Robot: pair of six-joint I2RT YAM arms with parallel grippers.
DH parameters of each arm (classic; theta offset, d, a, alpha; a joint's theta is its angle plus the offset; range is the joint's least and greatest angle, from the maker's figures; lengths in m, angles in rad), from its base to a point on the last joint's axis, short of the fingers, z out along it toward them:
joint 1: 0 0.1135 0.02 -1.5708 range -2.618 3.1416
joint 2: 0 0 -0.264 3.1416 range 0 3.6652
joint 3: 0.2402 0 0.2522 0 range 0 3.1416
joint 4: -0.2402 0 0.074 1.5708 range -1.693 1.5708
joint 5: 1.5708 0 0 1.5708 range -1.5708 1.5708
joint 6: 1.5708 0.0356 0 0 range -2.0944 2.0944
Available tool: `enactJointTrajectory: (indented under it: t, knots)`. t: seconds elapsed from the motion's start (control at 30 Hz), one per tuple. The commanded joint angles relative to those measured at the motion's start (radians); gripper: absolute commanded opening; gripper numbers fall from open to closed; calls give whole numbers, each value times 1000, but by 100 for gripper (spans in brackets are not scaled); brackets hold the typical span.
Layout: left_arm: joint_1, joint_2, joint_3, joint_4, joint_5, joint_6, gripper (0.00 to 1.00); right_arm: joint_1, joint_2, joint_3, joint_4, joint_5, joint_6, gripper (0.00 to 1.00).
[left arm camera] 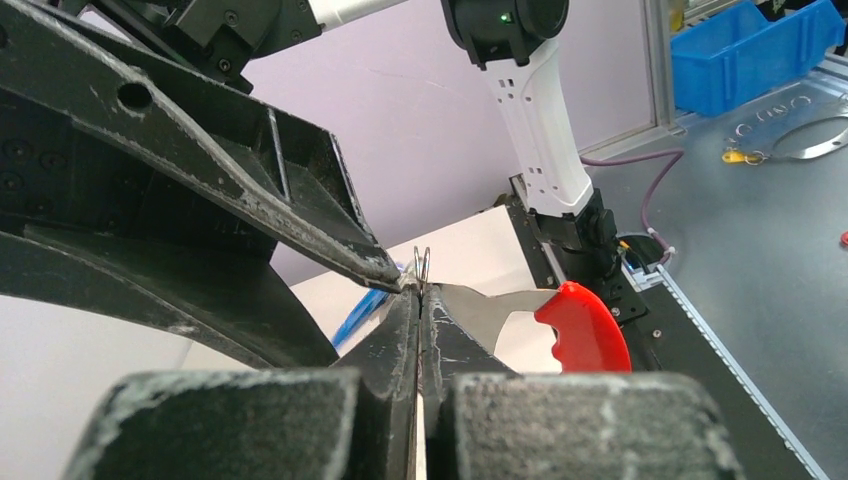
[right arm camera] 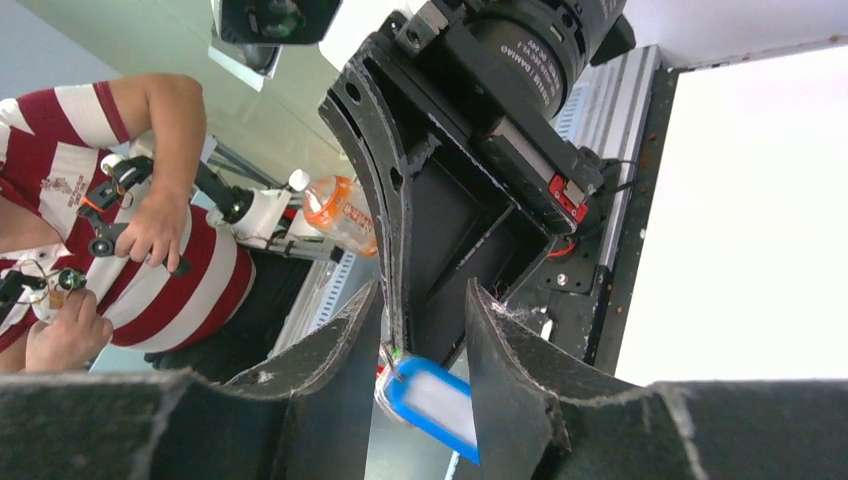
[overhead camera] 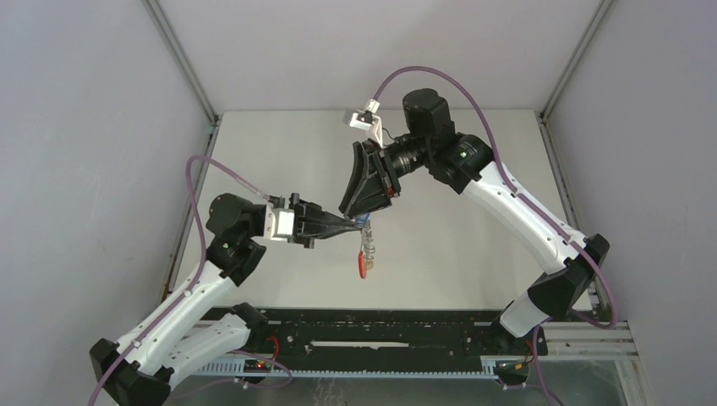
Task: Put the keys on the keyring
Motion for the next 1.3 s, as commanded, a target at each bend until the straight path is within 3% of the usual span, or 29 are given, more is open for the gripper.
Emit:
enactJointTrajectory:
  t: [0.0,0.3,0.37,0.4,0.43,0.47,0.63,0.77,0.93,1.07,1.13,1.27]
  knots:
    - [-3,-6,19,46,-49,23,0,-19,-15,38,92,-16,83,46]
    - [-3,-16,8,63,-56,10,0,-20,8,68,90,5,90,51]
    - [-3,-16,3,73,-60,-1,0,-22,16,84,86,17,89,58]
    - [-2,-15,2,79,-65,-8,0,-23,22,97,83,25,88,69]
    - [-2,-14,1,85,-73,-16,0,-27,28,110,82,33,89,95]
    - [-3,-14,0,91,-81,-24,0,-33,31,126,79,44,91,99]
    - [-3,-12,-8,116,-151,-92,0,-97,4,210,54,105,63,100]
    - [-2,-20,-19,128,-225,-137,0,-153,-62,251,-38,177,-61,100]
    - [-3,-16,11,150,-290,-203,0,-115,-263,59,-40,359,-336,100]
    - [-4,-24,31,150,-300,-257,0,-45,-417,-140,43,455,-472,86]
    - [-7,-26,33,148,-305,-270,0,5,-431,-155,12,496,-533,79]
    - [-16,-25,41,144,-299,-280,0,90,-396,-117,-70,578,-621,76]
